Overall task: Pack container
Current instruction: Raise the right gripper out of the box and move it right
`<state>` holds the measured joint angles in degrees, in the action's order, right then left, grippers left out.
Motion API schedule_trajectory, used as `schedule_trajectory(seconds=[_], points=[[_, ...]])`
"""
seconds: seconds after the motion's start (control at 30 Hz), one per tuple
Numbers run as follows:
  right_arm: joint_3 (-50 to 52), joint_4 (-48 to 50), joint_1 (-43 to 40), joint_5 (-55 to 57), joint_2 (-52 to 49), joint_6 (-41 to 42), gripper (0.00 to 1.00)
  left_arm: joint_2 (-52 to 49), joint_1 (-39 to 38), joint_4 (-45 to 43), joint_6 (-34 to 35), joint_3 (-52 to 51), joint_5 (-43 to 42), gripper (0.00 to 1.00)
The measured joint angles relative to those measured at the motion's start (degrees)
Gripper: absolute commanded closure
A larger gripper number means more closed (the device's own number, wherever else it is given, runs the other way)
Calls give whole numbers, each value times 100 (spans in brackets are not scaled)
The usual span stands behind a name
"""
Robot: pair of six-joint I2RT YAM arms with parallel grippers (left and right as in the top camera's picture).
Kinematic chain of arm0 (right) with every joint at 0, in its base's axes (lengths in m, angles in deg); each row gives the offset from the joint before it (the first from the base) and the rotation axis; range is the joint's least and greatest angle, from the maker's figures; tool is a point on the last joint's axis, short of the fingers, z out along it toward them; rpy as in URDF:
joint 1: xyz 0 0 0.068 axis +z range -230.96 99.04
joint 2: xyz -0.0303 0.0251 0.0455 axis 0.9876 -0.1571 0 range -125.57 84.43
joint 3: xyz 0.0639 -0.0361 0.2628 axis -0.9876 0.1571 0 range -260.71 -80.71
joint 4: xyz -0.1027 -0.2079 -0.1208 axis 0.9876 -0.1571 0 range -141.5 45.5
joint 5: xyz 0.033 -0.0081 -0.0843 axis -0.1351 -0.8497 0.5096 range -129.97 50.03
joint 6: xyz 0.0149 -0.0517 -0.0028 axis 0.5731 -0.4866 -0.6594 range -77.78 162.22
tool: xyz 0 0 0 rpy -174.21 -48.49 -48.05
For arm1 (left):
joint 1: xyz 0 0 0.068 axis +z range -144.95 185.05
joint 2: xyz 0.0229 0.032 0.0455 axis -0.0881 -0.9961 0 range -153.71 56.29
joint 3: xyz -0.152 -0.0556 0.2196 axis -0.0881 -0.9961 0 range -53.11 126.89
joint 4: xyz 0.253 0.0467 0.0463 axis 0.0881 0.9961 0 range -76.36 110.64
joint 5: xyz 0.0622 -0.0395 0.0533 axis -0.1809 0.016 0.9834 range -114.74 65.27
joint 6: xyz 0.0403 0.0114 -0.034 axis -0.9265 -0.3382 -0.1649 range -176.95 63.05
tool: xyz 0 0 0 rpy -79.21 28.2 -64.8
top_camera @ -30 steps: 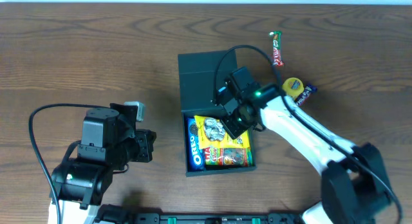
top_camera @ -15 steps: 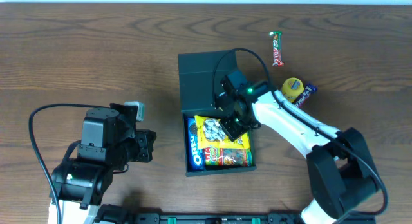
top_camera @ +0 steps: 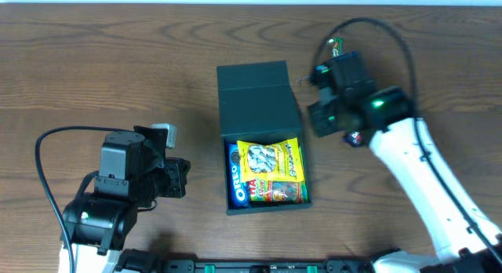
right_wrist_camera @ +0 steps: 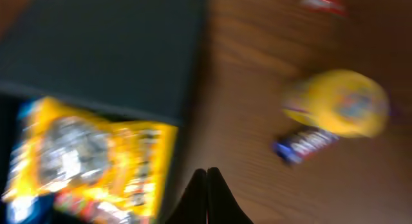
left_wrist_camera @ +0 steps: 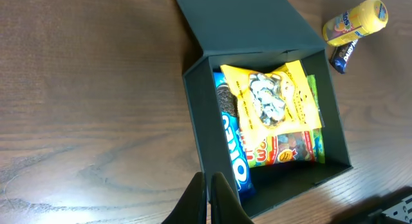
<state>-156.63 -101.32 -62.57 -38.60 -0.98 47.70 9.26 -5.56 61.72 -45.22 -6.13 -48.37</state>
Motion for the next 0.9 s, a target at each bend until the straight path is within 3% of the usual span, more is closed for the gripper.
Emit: schedule_trajectory(seconds=[0.03,0.07,0.13,0.37,0.9], points=[[42,11,-212,50,-26,61,39,0,0,-2,0,0,0,95],[111,52,-424,101,-50,122,20,0,2,-2,0,0,0,95],[278,136,-706,144,-90,177,1,0,2,-4,0,0,2,94],[636,647,-1451,216,-308,291,1,0,2,-28,0,0,2,94],[636,1467,-1528,210,-1440,525,1,0,2,-33,-20,0,2,94]])
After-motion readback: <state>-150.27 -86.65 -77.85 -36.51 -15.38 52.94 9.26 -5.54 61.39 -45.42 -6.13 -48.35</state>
